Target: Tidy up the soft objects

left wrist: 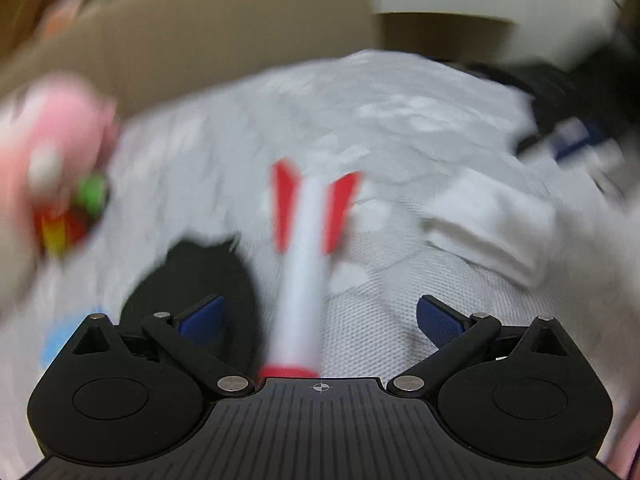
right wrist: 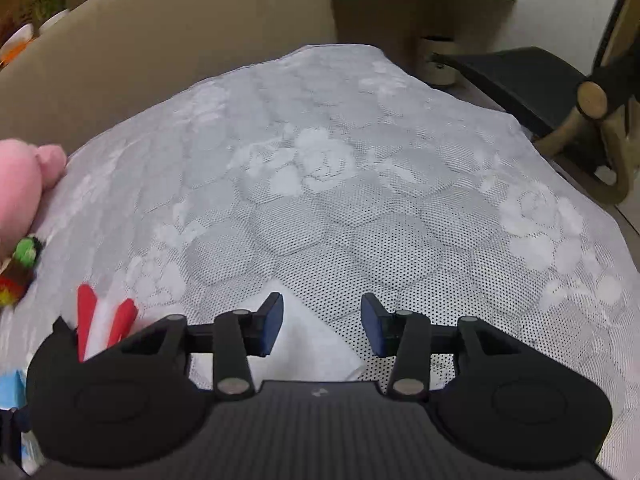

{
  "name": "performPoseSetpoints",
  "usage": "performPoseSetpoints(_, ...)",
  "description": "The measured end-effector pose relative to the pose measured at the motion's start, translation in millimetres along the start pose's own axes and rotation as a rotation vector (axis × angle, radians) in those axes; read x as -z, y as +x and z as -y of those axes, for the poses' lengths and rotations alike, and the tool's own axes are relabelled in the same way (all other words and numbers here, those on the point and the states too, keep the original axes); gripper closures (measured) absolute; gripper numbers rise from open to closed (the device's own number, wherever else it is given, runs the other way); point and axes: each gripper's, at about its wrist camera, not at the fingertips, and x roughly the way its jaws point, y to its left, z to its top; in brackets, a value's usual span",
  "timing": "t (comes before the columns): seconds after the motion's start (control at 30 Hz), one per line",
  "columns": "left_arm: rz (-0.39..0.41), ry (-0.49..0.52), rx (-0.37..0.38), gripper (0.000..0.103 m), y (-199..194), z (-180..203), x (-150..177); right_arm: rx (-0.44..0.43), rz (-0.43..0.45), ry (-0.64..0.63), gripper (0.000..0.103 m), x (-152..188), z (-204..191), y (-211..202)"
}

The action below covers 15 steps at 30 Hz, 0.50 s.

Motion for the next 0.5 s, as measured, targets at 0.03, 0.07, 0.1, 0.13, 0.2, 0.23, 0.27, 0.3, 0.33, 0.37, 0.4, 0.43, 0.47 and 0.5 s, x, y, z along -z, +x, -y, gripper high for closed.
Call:
performPoseSetpoints(0.03, 0.018, 0.034, 0.034, 0.000, -3.3, 7.0, 1.7, -0.005, -0.008, -0.008, 0.055, 1.9, -3.1, 1.6)
performPoseSetpoints(0.07, 0.022, 0.058, 0.063, 0.000, -4.6, 11.8, 3.5, -0.012, -0.016, -0.021, 0.055, 3.8, -6.4, 3.1)
performPoseSetpoints(0.1, 0.006, 0.077, 0.072, 0.000, -2.5, 14.7, 5.3, -0.015, -0.025, -0.035, 0.055, 5.2, -10.2, 5.1)
performPoseSetpoints(0.13, -0.012, 0.069, 0.069, 0.000, -0.1, 12.6, 6.1, -0.015, -0.031, -0.050, 0.055, 6.8, -13.2, 6.9)
performPoseSetpoints(0.2, -0.040, 0.016, 0.064, 0.000, 2.6, 2.5, 6.3, -0.011, -0.038, -0.074, 0.055, 10.2, -17.3, 9.6)
performPoseSetpoints(0.23, -0.047, -0.046, 0.114, 0.003, -0.9, -5.9, 4.0, -0.010, -0.041, -0.078, 0.053, 11.1, -18.8, 11.3)
performPoseSetpoints(0.27, -0.041, -0.123, 0.206, 0.005, -8.0, -14.7, 0.5, -0.011, -0.043, -0.079, 0.051, 11.7, -19.8, 11.6)
performPoseSetpoints(0.3, -0.028, -0.191, 0.300, 0.005, -15.2, -21.9, -2.6, -0.012, -0.045, -0.078, 0.051, 12.1, -20.2, 10.7)
performPoseSetpoints(0.33, -0.009, -0.250, 0.360, 0.004, -21.0, -27.4, -4.9, -0.012, -0.045, -0.076, 0.051, 12.5, -20.0, 10.6)
performPoseSetpoints(0.37, 0.008, -0.301, 0.356, 0.004, -24.0, -31.7, -6.8, -0.011, -0.045, -0.073, 0.051, 12.7, -19.2, 11.2)
performPoseSetpoints(0.4, 0.009, -0.327, 0.312, 0.005, -22.7, -35.3, -8.1, -0.010, -0.044, -0.069, 0.051, 12.8, -18.1, 11.4)
performPoseSetpoints(0.43, 0.000, -0.335, 0.259, 0.005, -19.3, -38.6, -9.1, -0.011, -0.045, -0.065, 0.051, 12.6, -17.8, 11.1)
performPoseSetpoints(0.47, -0.009, -0.343, 0.207, 0.005, -15.9, -41.9, -10.0, -0.014, -0.046, -0.062, 0.051, 12.5, -18.0, 10.6)
performPoseSetpoints(0.5, -0.021, -0.340, 0.158, 0.005, -12.0, -44.8, -10.1, -0.018, -0.046, -0.061, 0.051, 12.3, -18.4, 10.5)
